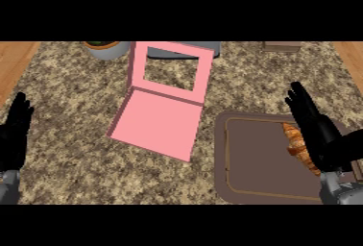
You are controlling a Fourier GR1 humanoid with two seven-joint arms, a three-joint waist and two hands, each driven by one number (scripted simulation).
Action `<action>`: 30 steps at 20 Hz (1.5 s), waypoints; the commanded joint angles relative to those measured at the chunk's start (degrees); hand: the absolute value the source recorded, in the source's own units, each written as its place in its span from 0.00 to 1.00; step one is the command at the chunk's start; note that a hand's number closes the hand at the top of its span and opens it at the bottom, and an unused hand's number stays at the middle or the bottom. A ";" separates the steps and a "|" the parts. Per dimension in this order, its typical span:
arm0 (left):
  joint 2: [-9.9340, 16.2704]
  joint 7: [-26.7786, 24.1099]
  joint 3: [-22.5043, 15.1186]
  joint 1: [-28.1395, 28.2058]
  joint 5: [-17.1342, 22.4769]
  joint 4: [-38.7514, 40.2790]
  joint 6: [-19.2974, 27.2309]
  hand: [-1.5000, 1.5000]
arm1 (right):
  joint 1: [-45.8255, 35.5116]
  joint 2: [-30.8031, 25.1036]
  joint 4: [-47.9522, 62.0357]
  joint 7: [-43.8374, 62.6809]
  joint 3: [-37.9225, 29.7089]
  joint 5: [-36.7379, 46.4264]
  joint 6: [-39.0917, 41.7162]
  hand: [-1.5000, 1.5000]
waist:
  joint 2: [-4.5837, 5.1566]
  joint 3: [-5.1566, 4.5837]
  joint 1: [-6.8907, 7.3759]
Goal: Pick the croissant from the tray and place it in the cardboard box
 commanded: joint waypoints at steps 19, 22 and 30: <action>-2.92 9.83 -11.35 2.52 -9.82 -12.18 0.19 0.50 | -5.66 -13.67 27.84 -35.02 -12.03 7.62 20.63 0.00 | -0.61 -1.34 -0.38; -4.28 7.24 -11.52 4.12 -9.11 -10.90 -0.63 0.50 | -7.17 -19.94 29.14 -34.67 -9.92 14.73 20.40 0.00 | -0.53 -1.43 0.04; -4.32 10.85 -11.73 2.85 -10.50 -13.36 0.37 0.50 | -8.47 -33.44 23.95 -25.38 0.02 24.59 34.69 0.00 | -0.91 -1.49 -0.20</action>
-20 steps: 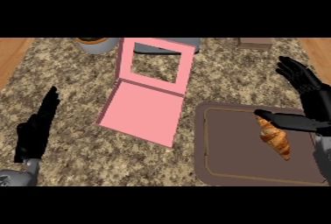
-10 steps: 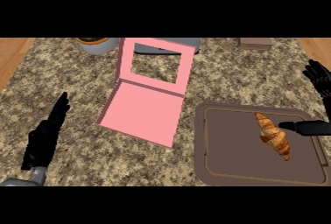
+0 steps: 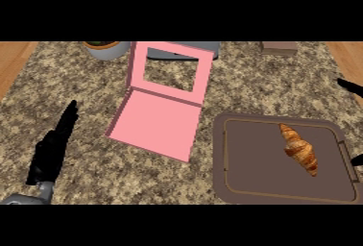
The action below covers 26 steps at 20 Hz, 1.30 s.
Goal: Pick the croissant from the tray and place it in the cardboard box
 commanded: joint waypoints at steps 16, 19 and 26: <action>-5.41 0.79 3.20 2.40 -6.69 -1.22 -2.14 0.50 | 4.13 7.10 -16.05 23.83 2.79 14.15 10.58 0.00 | -0.09 0.08 -0.67; -4.24 3.13 3.84 3.40 -5.68 -5.86 -4.29 0.50 | 3.03 9.91 -12.96 24.53 5.55 19.10 9.61 0.00 | -0.09 0.09 -0.37; -7.18 1.11 7.92 4.42 -8.03 -3.57 -7.26 0.50 | 7.62 12.18 -12.29 17.60 0.61 25.07 10.00 0.00 | -0.08 0.09 -0.62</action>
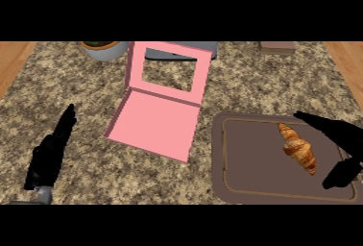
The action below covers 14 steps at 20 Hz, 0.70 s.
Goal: Pick the croissant from the tray and place it in the cardboard box
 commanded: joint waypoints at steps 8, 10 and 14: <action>-3.95 -0.68 4.21 -0.42 -3.95 1.24 -3.36 0.50 | 1.93 4.39 0.10 -3.46 -5.74 7.06 2.35 0.00 | -0.01 -0.01 -0.14; -4.25 4.07 4.18 -2.05 -3.92 -1.63 -3.76 0.50 | 0.52 8.27 3.00 -3.05 -2.73 11.06 -0.76 0.00 | 0.01 0.00 0.03; -4.69 -3.77 5.54 3.08 -4.30 0.37 -6.15 0.50 | 3.12 6.88 0.53 -5.23 -6.23 10.14 1.99 0.00 | -0.04 -0.02 -0.10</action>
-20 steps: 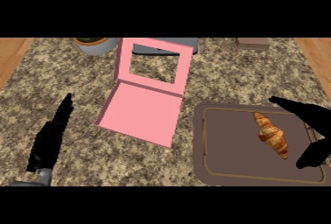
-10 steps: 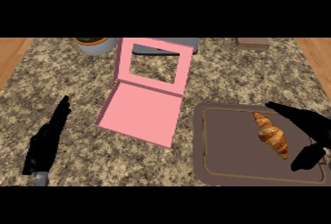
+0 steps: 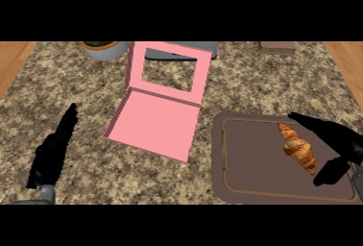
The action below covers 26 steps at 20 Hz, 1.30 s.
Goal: Pick the croissant from the tray and place it in the cardboard box
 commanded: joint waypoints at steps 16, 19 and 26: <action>-4.62 -1.16 4.17 1.48 -4.96 -1.02 -3.59 0.50 | -2.56 7.43 9.36 -5.19 -2.00 11.35 -1.48 0.00 | -0.01 0.00 0.10; -6.19 -0.85 3.95 0.66 -5.32 -0.29 -3.66 0.50 | -1.54 7.00 3.98 -3.56 -4.68 8.27 4.25 1.00 | -0.04 -0.02 -0.05; -4.12 1.49 5.77 1.90 -3.89 -4.03 -5.83 0.50 | -4.68 8.21 11.93 -9.07 -4.19 16.87 -15.92 1.00 | 0.00 0.03 0.45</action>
